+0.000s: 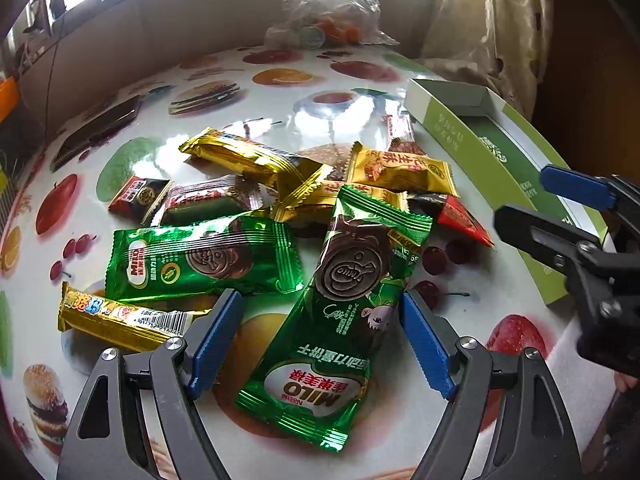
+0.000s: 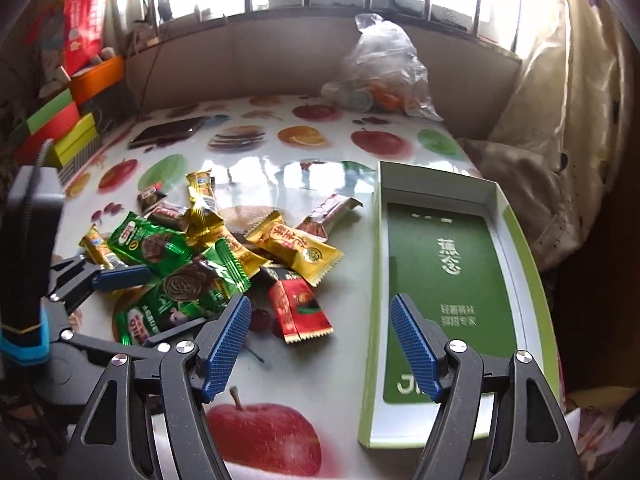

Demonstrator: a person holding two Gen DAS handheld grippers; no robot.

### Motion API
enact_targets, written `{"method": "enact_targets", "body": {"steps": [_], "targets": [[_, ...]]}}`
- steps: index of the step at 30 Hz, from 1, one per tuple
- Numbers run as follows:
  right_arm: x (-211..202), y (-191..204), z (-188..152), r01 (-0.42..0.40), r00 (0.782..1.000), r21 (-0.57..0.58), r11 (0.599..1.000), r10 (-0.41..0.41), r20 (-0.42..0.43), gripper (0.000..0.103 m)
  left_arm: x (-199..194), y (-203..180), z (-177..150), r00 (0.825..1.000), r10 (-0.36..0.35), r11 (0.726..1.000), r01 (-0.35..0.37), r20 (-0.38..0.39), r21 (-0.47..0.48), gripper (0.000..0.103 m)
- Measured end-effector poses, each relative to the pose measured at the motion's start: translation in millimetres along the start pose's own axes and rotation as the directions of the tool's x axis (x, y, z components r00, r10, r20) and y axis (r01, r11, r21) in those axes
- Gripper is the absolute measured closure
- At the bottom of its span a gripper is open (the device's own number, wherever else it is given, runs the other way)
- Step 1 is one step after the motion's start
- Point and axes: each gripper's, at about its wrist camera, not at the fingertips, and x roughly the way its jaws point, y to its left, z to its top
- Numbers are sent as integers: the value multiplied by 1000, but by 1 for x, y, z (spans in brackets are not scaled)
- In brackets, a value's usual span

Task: Organize snacks
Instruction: 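Grasp the red candy with the right tool while the left tool grasps a green Milo packet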

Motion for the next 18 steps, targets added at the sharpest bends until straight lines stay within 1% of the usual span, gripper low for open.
{"method": "enact_targets", "body": {"steps": [1, 3, 5, 6, 7, 8, 9, 11, 13, 14, 16, 18], "targets": [[4, 1, 2, -9, 1000, -4, 1000, 9, -6, 31, -1, 1, 0, 1000, 10, 1000, -10, 4, -3, 29], [9, 3, 5, -26, 999, -11, 1000, 25, -20, 37, -1, 3, 0, 1000, 10, 1000, -10, 7, -9, 36], [14, 6, 6, -64, 997, -36, 997, 63, -34, 43, -2, 5, 0, 1000, 12, 1000, -11, 9, -14, 42], [16, 7, 6, -82, 996, -41, 996, 81, -42, 45, -2, 6, 1, 1000, 9, 1000, -9, 11, -20, 44], [19, 8, 6, -94, 995, -44, 995, 91, -51, 45, -3, 8, 0, 1000, 5, 1000, -5, 12, -27, 45], [23, 8, 6, -100, 993, -44, 994, 97, -69, 48, -3, 9, 0, 1000, 2, 999, -2, 12, -32, 45], [27, 9, 6, -105, 991, -44, 994, 101, -87, 54, -4, 10, 0, 1000, -3, 999, 3, 12, -38, 46], [34, 11, 6, -121, 988, -47, 992, 116, -103, 56, -4, 11, 0, 1000, 0, 999, 1, 15, -45, 49], [38, 12, 6, -121, 987, -54, 991, 114, -113, 58, -4, 12, 1, 1000, -2, 999, 3, 16, -49, 50], [41, 13, 7, -117, 987, -63, 991, 109, -122, 62, -4, 12, 1, 1000, -5, 999, 6, 16, -53, 50], [46, 15, 7, -109, 986, -72, 991, 99, -133, 63, -5, 14, 1, 1000, -11, 998, 12, 16, -63, 51], [50, 16, 6, -89, 986, -84, 992, 76, -147, 63, -5, 15, 1, 1000, -9, 997, 10, 17, -70, 54]]}}
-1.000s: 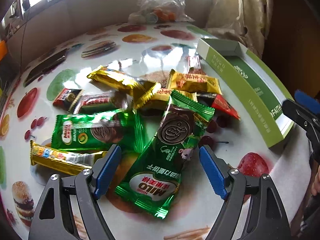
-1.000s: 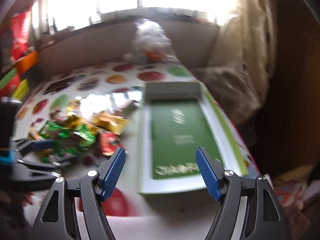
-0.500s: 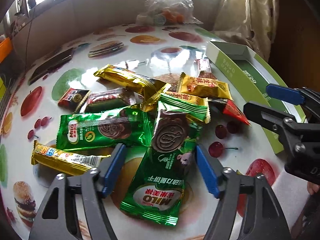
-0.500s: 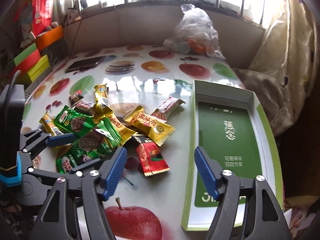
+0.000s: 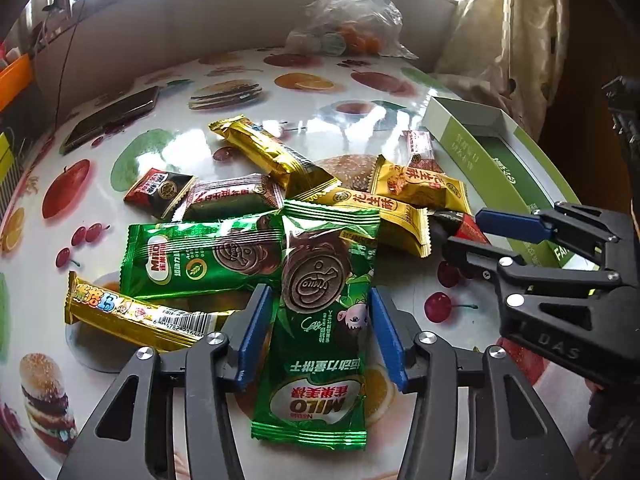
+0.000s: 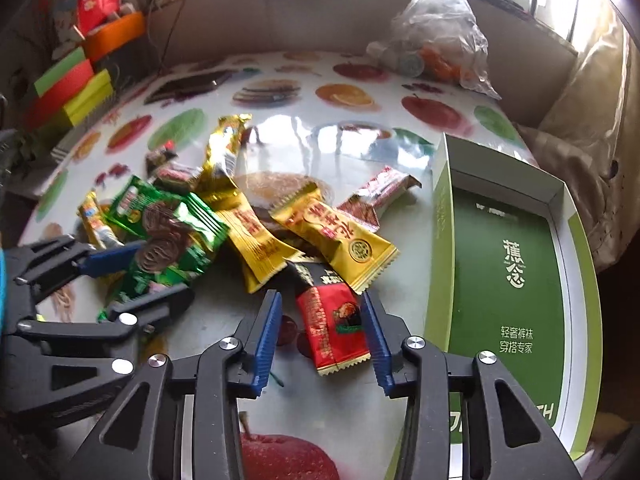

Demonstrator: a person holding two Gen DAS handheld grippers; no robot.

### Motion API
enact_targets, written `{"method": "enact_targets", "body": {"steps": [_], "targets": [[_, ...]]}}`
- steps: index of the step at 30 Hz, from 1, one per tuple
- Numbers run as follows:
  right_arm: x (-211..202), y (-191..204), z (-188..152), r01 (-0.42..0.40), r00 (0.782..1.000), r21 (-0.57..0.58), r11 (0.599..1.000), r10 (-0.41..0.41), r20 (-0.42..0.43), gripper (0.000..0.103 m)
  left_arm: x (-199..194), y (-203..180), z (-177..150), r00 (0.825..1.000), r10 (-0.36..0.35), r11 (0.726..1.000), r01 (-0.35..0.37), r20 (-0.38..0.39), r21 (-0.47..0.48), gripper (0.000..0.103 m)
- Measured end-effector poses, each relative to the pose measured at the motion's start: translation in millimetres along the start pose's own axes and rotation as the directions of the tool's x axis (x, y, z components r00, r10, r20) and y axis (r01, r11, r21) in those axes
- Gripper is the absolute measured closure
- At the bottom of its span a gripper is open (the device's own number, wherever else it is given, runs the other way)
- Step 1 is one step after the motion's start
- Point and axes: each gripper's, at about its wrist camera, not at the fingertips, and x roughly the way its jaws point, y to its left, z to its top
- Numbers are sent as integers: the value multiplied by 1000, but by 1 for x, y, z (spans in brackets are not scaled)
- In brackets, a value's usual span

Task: Organize snacks
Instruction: 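Grasp the red candy with the right tool while the left tool grasps a green Milo packet, then carry both snacks over the green box and release them inside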

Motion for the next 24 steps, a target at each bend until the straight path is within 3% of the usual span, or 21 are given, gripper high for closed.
{"method": "enact_targets", "body": {"steps": [3, 10, 12, 24], "targets": [[2, -1, -1, 6, 1000, 2, 1000, -6, -2, 72, 0, 1, 0, 1000, 1, 1000, -1, 3, -10, 58], [1, -2, -4, -7, 1000, 30, 1000, 6, 15, 78, -2, 4, -1, 1000, 4, 1000, -4, 0, -17, 61], [-1, -3, -5, -7, 1000, 45, 999, 6, 24, 90, -4, 4, -2, 1000, 4, 1000, -4, 0, -23, 61], [-21, -7, -16, -68, 996, 129, 989, 59, 72, 91, -23, 1, -4, 1000, -7, 999, 8, 20, -36, 61]]}}
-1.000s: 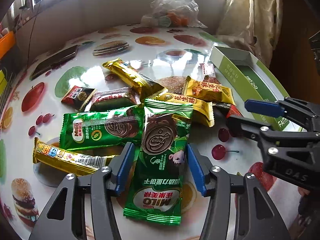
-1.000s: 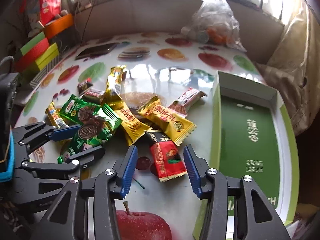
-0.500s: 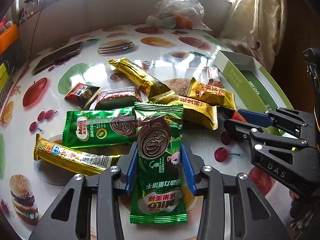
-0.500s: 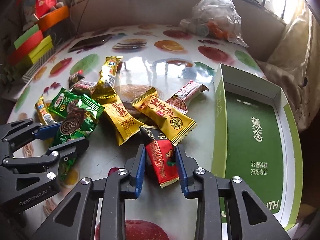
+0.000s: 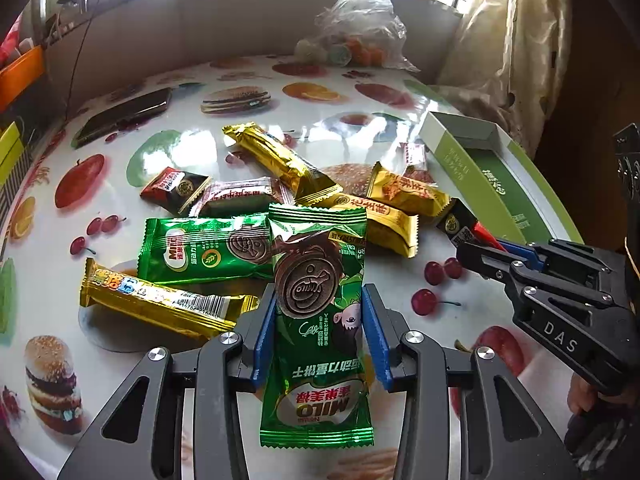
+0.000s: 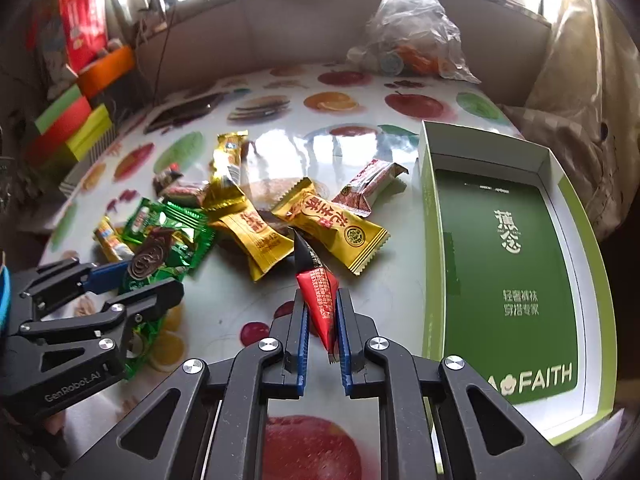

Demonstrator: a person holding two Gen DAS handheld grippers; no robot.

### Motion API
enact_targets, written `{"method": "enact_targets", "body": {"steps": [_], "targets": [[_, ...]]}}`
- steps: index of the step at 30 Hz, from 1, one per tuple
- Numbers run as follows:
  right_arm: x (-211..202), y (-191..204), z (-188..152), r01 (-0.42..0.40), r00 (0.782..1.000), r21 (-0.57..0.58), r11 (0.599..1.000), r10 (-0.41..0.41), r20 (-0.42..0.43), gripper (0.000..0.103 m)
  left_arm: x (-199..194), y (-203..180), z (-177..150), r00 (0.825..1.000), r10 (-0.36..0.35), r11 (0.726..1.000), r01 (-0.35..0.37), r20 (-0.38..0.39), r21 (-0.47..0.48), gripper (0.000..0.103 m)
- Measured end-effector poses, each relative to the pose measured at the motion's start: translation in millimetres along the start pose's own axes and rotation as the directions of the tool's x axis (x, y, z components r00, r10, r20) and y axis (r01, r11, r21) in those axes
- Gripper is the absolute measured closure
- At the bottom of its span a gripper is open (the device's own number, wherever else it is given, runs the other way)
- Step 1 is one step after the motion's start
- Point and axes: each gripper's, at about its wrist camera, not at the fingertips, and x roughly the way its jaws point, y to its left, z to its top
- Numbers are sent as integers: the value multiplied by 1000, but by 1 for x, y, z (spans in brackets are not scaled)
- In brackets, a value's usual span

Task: Organize snacks
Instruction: 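Carry both snacks over the green box and release them inside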

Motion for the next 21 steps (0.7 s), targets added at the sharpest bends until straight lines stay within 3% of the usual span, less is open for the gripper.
{"method": "enact_targets", "body": {"steps": [12, 21], "targets": [[-49, -2, 3, 23, 993, 39, 999, -27, 112, 91, -32, -19, 17, 997, -50, 999, 50, 55, 15, 61], [-77, -37, -3, 76, 983, 138, 987, -97, 156, 91, -34, -59, 41, 989, -126, 991, 121, 72, 64, 61]]}}
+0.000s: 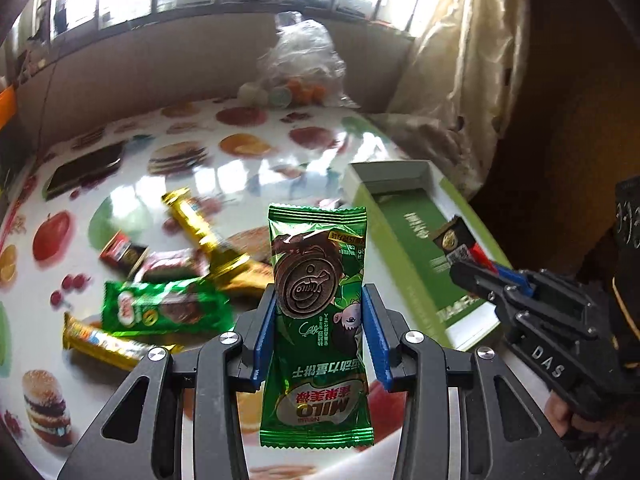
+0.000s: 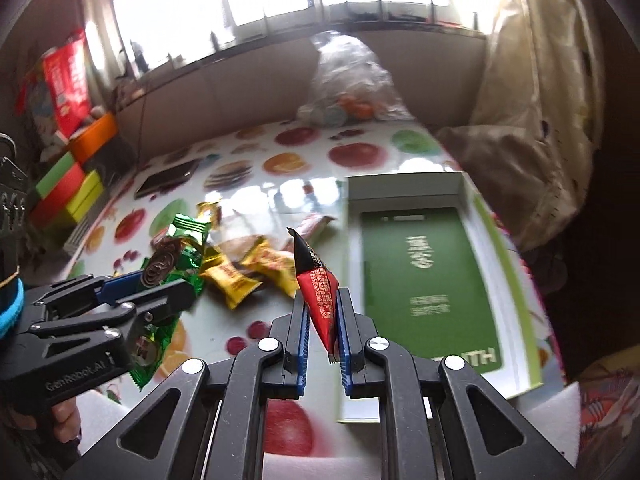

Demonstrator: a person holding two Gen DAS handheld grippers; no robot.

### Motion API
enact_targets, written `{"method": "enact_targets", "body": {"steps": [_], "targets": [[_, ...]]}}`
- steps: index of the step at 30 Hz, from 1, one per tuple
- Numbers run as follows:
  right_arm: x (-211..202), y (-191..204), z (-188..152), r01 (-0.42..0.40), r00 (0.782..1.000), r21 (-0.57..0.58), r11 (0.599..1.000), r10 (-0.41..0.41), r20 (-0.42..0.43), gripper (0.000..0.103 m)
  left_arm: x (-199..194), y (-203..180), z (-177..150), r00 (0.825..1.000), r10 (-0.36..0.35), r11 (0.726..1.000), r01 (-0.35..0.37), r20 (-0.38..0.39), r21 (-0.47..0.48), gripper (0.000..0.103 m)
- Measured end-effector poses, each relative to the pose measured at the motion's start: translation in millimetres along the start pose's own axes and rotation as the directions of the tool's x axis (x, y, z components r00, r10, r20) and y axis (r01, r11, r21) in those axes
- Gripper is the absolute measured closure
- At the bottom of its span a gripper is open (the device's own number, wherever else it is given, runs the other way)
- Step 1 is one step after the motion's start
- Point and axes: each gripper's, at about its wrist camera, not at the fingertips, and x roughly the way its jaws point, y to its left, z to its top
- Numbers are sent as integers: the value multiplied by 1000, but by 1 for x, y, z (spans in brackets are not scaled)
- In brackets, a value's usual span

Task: Organize snacks
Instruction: 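Carry both snacks over the green box and release them inside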

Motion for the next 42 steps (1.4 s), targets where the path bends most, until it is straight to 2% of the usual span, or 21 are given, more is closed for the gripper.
{"method": "enact_targets", "body": {"steps": [16, 30, 34, 42], "targets": [[-4, -73, -10, 128, 992, 99, 987, -127, -11, 91, 49, -72, 34, 988, -135, 989, 139, -67, 51, 61], [16, -99, -14, 204, 979, 67, 977, -203, -33, 90, 96, -94, 38, 978, -147, 987, 155, -147, 41, 61], [22, -96, -16, 232, 972, 31, 972, -231, -34, 90, 106, -95, 36, 979, -119, 991, 126, -166, 35, 61], [29, -100, -20, 234, 972, 37, 972, -232, -49, 90, 116, -101, 34, 978, -106, 993, 115, -180, 38, 61]]}}
